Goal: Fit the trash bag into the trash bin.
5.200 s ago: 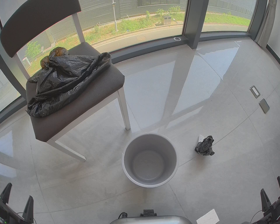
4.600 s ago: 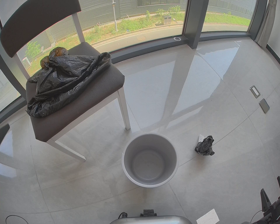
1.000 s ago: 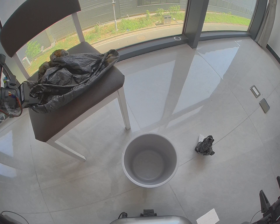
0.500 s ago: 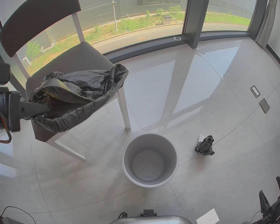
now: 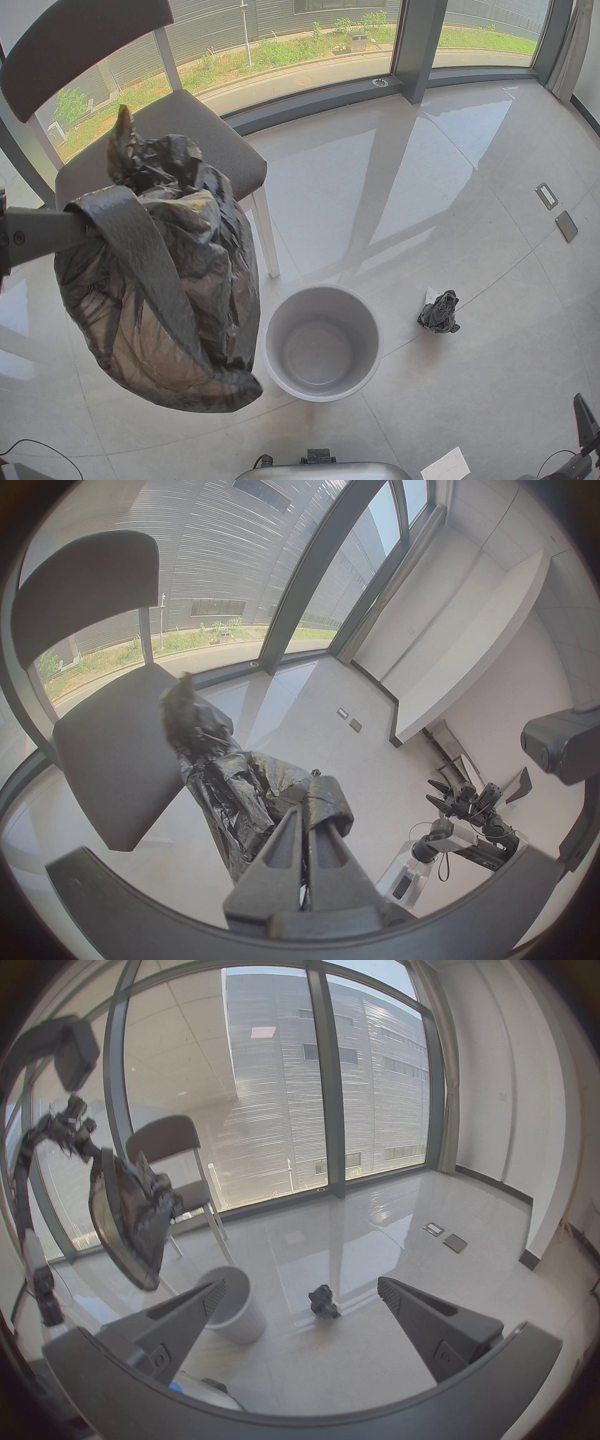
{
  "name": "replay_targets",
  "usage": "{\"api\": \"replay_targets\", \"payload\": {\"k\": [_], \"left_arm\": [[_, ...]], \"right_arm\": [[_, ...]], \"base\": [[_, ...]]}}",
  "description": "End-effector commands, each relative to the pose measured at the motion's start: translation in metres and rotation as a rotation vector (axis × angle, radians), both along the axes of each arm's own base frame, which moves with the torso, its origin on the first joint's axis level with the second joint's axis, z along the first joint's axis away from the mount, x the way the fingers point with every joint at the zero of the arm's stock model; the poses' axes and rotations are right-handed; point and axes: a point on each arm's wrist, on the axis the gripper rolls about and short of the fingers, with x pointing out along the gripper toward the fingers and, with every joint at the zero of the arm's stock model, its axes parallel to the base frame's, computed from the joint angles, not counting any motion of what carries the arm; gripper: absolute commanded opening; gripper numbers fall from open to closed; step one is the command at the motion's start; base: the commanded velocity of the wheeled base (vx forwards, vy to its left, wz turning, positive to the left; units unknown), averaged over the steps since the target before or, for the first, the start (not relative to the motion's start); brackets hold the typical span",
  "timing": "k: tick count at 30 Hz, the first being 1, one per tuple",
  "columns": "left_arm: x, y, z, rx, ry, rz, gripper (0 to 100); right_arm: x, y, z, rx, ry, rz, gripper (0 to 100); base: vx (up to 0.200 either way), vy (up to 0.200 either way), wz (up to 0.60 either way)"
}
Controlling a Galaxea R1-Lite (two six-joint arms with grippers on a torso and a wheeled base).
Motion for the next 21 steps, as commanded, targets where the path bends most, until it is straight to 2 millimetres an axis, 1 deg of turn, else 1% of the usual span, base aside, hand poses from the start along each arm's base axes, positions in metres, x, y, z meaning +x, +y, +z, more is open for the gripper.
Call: {"api": "replay_targets", "payload": {"k": [1, 2, 3, 5, 6, 7, 9, 11, 12, 13, 14, 17, 21], "left_arm": [[0.015, -0.022, 0.004, -0.056, -0.043, -0.008, 0], [0.021, -0.03, 0.006, -0.068, -0.055, -0.005, 0], [0.025, -0.036, 0.008, -0.076, -0.06, -0.008, 0], [0.029, -0.044, 0.015, -0.085, -0.069, -0.011, 0], [0.03, -0.046, 0.015, -0.086, -0.068, -0.011, 0], [0.037, -0.055, 0.02, -0.089, -0.071, -0.009, 0], [0.046, -0.066, 0.024, -0.09, -0.074, 0.0, 0], [0.055, -0.077, 0.026, -0.089, -0.076, 0.008, 0], [0.058, -0.08, 0.026, -0.086, -0.075, 0.008, 0], [0.062, -0.086, 0.026, -0.085, -0.074, 0.008, 0], [0.066, -0.091, 0.025, -0.086, -0.073, 0.01, 0], [0.077, -0.105, 0.028, -0.119, -0.084, 0.018, 0], [0.088, -0.118, 0.036, -0.161, -0.095, 0.04, 0]], "right_arm": [[0.036, 0.003, 0.071, 0.091, 0.175, 0.142, 100], [0.039, 0.005, 0.068, 0.065, 0.195, 0.24, 100], [0.043, 0.006, 0.069, 0.062, 0.216, 0.287, 100], [0.055, 0.009, 0.069, 0.049, 0.275, 0.32, 100], [0.057, 0.01, 0.069, 0.047, 0.286, 0.326, 100], [0.069, 0.013, 0.07, 0.025, 0.33, 0.351, 100], [0.085, 0.017, 0.07, -0.013, 0.369, 0.37, 100], [0.11, 0.023, 0.071, -0.058, 0.405, 0.388, 100], [0.115, 0.025, 0.07, -0.064, 0.409, 0.389, 100], [0.131, 0.029, 0.068, -0.08, 0.426, 0.402, 100], [0.139, 0.032, 0.066, -0.088, 0.433, 0.411, 100], [0.171, 0.046, 0.058, -0.108, 0.446, 0.446, 100], [0.202, 0.064, 0.055, -0.121, 0.411, 0.489, 100]], "base": [[0.0, 0.0, 0.0], [0.0, 0.0, 0.0], [0.0, 0.0, 0.0], [0.0, 0.0, 0.0], [0.0, 0.0, 0.0], [0.0, 0.0, 0.0], [0.0, 0.0, 0.0], [0.0, 0.0, 0.0], [0.0, 0.0, 0.0], [0.0, 0.0, 0.0], [0.0, 0.0, 0.0], [0.0, 0.0, 0.0], [0.0, 0.0, 0.0]]}}
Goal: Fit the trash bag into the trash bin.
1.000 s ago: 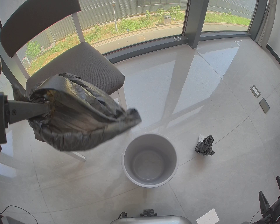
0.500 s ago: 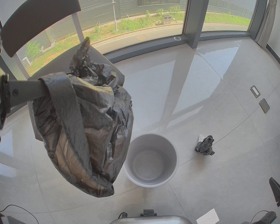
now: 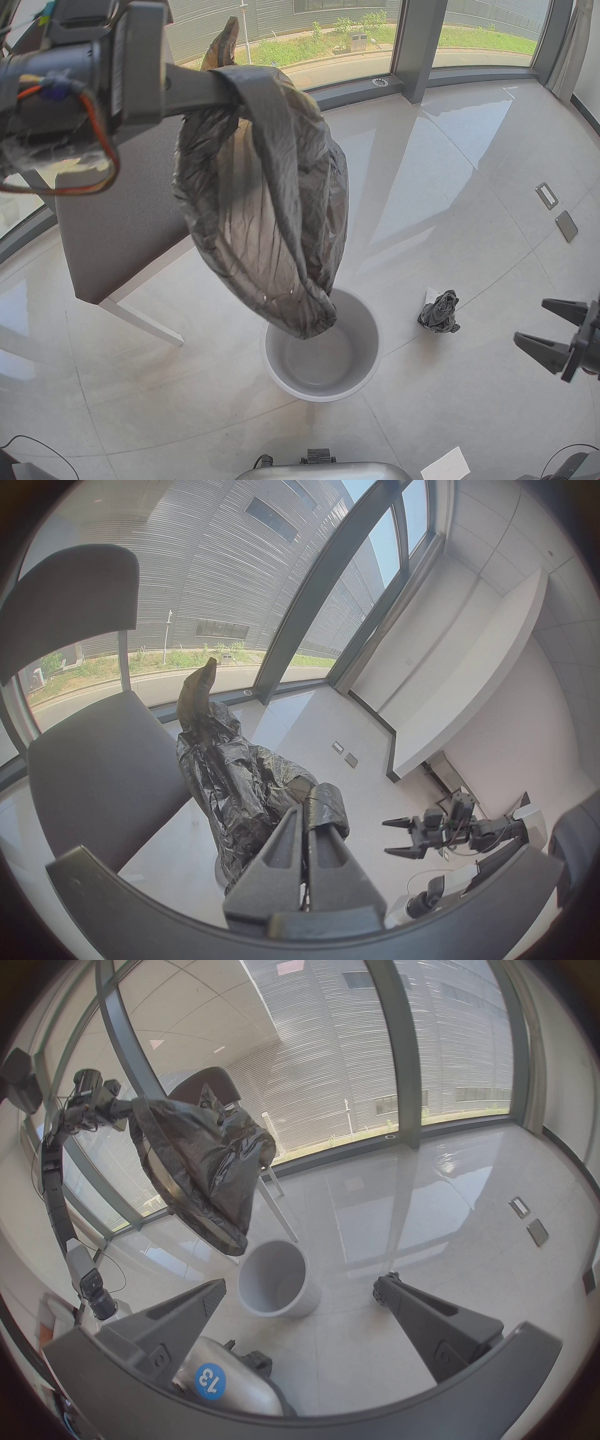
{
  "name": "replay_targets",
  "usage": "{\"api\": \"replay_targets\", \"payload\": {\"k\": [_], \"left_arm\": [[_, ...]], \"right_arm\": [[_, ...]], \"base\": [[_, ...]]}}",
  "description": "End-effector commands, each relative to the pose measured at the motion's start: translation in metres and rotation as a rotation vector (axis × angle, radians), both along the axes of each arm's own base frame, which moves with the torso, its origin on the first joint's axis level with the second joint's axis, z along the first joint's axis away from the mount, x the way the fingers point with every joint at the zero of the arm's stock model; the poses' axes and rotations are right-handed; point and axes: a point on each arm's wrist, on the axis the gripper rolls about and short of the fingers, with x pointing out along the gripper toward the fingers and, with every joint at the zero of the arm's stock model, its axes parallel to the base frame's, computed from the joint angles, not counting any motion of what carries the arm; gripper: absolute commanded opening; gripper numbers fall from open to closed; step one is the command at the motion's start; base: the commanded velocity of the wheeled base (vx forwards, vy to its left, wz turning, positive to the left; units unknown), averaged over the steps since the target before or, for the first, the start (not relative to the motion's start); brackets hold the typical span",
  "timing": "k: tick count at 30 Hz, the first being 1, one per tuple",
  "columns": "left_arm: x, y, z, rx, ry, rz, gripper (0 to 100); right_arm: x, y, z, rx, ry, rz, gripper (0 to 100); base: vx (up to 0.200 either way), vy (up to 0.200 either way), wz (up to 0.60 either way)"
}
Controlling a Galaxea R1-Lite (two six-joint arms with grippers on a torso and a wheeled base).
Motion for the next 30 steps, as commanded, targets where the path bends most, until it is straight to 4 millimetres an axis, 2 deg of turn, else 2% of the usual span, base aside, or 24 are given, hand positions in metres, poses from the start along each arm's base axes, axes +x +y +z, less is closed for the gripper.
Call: {"api": "replay_targets", "payload": {"k": [1, 2, 4, 9, 13, 15, 17, 19, 24, 30], "left_arm": [[0.04, -0.051, 0.003, -0.033, 0.003, 0.024, 0], [0.04, -0.051, 0.003, -0.033, 0.003, 0.024, 0], [0.044, -0.056, 0.007, -0.056, -0.003, 0.024, 0], [0.054, -0.067, 0.014, -0.097, -0.006, 0.035, 0], [0.064, -0.068, 0.023, -0.138, -0.023, 0.057, 0], [0.064, -0.068, 0.023, -0.138, -0.023, 0.057, 0], [0.067, -0.068, 0.023, -0.159, -0.009, 0.069, 0], [0.066, -0.068, 0.023, -0.164, -0.004, 0.067, 0], [0.066, -0.069, 0.023, -0.169, -0.004, 0.066, 0], [0.067, -0.071, 0.023, -0.182, -0.004, 0.066, 0]], "right_arm": [[0.079, 0.041, -0.021, -0.058, 0.093, 0.129, 100], [0.079, 0.041, -0.021, -0.058, 0.093, 0.129, 100], [0.093, 0.054, -0.016, -0.059, 0.088, 0.166, 100], [0.113, 0.076, -0.02, -0.075, 0.11, 0.208, 100], [0.124, 0.095, -0.026, -0.094, 0.126, 0.232, 100], [0.124, 0.095, -0.026, -0.094, 0.126, 0.232, 100], [0.141, 0.113, -0.029, -0.103, 0.127, 0.251, 100], [0.15, 0.121, -0.028, -0.102, 0.12, 0.253, 100], [0.172, 0.134, -0.026, -0.095, 0.1, 0.252, 100], [0.186, 0.14, -0.03, -0.094, 0.099, 0.248, 100]], "base": [[0.0, 0.0, 0.0], [0.0, 0.0, 0.0], [0.0, 0.0, 0.0], [0.0, 0.0, 0.0], [0.0, 0.0, 0.0], [0.0, 0.0, 0.0], [0.0, 0.0, 0.0], [0.0, 0.0, 0.0], [0.0, 0.0, 0.0], [0.0, 0.0, 0.0]]}}
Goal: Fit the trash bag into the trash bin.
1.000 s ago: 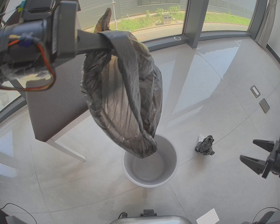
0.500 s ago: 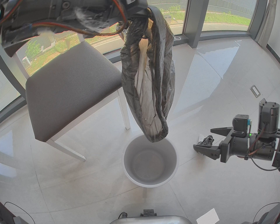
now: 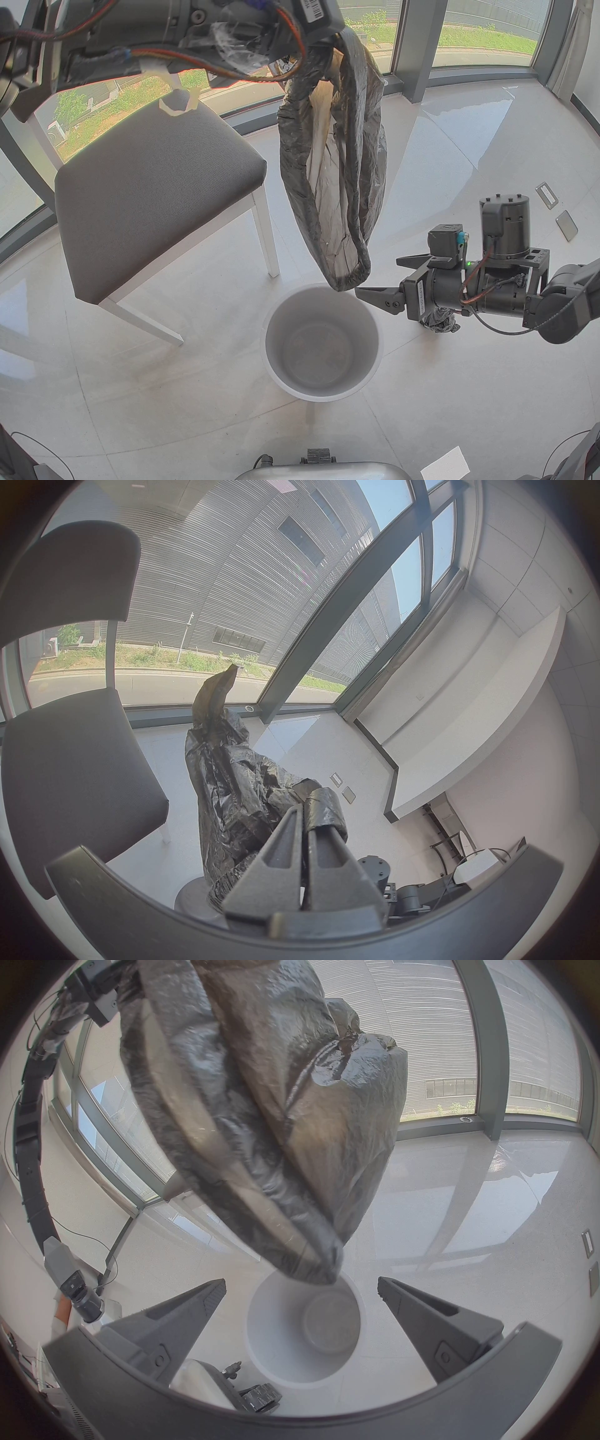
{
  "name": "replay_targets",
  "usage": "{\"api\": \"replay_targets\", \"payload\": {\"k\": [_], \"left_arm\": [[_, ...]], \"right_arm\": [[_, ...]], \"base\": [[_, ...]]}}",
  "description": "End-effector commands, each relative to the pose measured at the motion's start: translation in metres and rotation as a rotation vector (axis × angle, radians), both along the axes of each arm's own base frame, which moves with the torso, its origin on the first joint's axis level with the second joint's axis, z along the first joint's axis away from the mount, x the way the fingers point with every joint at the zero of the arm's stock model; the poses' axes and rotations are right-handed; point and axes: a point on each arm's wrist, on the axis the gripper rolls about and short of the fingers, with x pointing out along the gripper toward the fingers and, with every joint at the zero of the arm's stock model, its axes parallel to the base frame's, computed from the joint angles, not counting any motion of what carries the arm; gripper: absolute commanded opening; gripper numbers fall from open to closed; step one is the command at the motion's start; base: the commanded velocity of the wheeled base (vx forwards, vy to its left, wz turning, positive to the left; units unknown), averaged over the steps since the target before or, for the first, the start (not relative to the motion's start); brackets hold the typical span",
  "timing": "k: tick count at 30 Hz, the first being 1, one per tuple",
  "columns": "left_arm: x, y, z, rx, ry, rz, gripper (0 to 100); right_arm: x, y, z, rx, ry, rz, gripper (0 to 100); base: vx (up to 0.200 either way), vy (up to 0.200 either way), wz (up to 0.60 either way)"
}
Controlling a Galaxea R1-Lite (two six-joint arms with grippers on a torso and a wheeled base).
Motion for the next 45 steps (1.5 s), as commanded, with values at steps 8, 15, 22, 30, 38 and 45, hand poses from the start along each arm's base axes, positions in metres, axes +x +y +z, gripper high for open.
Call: {"api": "replay_targets", "payload": {"k": [8, 15, 22, 30, 38, 45], "left_arm": [[-0.001, -0.008, -0.004, 0.004, 0.01, -0.017, 0], [0.003, -0.022, -0.014, 0.029, 0.03, -0.035, 0], [0.007, -0.028, -0.019, 0.044, 0.041, -0.035, 0], [0.005, -0.023, -0.017, 0.045, 0.04, -0.029, 0], [-0.012, 0.003, 0.007, -0.024, -0.014, -0.023, 0], [-0.024, 0.016, 0.026, -0.125, -0.074, -0.029, 0]], "right_arm": [[0.027, 0.003, -0.006, -0.001, -0.002, -0.031, 100], [0.033, 0.006, -0.012, -0.007, 0.01, -0.035, 100], [0.031, 0.016, -0.017, -0.015, 0.018, -0.011, 100], [0.036, 0.018, -0.029, -0.037, 0.044, -0.022, 100], [0.039, 0.02, -0.039, -0.052, 0.068, -0.025, 100], [0.049, 0.027, -0.04, -0.044, 0.055, -0.025, 100]], "base": [[0.0, 0.0, 0.0], [0.0, 0.0, 0.0], [0.0, 0.0, 0.0], [0.0, 0.0, 0.0], [0.0, 0.0, 0.0], [0.0, 0.0, 0.0]]}}
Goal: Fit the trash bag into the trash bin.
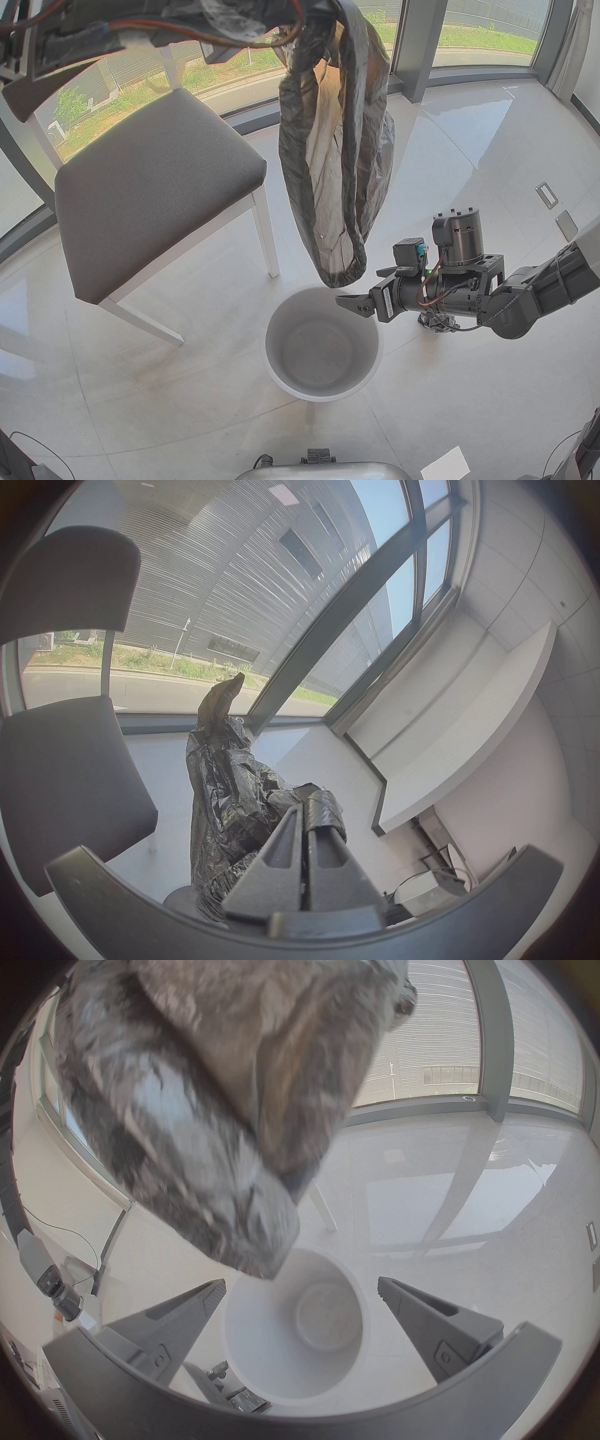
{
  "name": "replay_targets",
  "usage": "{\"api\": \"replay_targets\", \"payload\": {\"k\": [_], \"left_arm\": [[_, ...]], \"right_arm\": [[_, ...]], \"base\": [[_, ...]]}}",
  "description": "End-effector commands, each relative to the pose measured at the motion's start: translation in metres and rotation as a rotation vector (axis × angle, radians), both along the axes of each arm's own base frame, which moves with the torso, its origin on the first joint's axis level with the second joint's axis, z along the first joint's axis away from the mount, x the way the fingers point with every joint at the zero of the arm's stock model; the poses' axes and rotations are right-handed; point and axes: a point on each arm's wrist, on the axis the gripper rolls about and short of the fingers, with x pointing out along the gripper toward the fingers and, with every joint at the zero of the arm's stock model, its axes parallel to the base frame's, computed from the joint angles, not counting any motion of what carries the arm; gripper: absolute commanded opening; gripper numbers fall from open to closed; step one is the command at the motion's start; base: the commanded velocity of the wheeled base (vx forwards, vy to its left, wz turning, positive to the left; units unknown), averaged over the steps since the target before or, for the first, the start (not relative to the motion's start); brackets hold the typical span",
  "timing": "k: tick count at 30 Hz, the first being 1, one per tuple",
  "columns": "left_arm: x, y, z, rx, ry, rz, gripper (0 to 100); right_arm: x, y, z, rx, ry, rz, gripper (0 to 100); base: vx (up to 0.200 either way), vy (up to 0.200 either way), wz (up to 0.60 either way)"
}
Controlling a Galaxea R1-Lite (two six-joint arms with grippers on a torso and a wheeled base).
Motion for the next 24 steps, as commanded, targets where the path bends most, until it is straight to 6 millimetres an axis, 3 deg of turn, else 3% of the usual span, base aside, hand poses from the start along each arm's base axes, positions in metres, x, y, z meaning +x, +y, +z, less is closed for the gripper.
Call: {"api": "replay_targets", "payload": {"k": [1, 11, 24], "left_arm": [[-0.01, 0.013, 0.013, -0.058, -0.036, -0.002, 0], [-0.01, 0.015, 0.014, -0.062, -0.037, 0.004, 0], [0.003, 0.009, 0.001, -0.023, -0.008, 0.029, 0]], "right_arm": [[0.008, 0.005, 0.001, 0.01, -0.014, -0.001, 100], [0.03, 0.003, 0.026, 0.042, -0.112, -0.102, 100], [0.024, 0.002, 0.042, 0.072, -0.162, -0.099, 100]], "base": [[0.0, 0.0, 0.0], [0.0, 0.0, 0.0], [0.0, 0.0, 0.0]]}}
